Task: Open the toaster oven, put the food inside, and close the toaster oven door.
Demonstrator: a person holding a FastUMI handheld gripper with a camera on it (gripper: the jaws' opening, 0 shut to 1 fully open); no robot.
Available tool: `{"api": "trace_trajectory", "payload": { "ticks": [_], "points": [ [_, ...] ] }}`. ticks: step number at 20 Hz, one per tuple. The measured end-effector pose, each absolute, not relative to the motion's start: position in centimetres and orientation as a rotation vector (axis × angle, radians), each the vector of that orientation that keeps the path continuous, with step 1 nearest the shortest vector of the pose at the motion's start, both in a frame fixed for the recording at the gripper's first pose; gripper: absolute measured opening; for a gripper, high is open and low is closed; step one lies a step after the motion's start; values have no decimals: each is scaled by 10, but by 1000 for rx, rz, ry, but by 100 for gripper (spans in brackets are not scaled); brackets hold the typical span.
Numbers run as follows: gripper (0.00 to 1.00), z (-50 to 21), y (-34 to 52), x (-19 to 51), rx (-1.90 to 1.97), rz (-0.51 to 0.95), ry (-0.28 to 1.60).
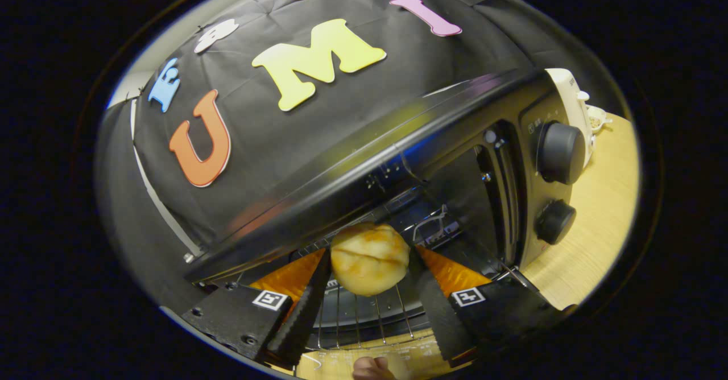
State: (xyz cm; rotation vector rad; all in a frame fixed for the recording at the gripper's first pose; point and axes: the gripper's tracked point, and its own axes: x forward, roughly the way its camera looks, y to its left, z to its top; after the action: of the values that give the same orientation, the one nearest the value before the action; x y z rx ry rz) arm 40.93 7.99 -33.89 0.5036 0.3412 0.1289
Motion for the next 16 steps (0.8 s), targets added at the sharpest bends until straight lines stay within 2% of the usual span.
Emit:
{"api": "trace_trajectory", "payload": {
  "ticks": [3, 10, 16],
  "points": [
    [100, -339, 79, 401, 476, 121, 348],
    [100, -311, 85, 345, 335, 187, 268],
    [100, -302, 83, 278, 324, 193, 296]
  ]
}}
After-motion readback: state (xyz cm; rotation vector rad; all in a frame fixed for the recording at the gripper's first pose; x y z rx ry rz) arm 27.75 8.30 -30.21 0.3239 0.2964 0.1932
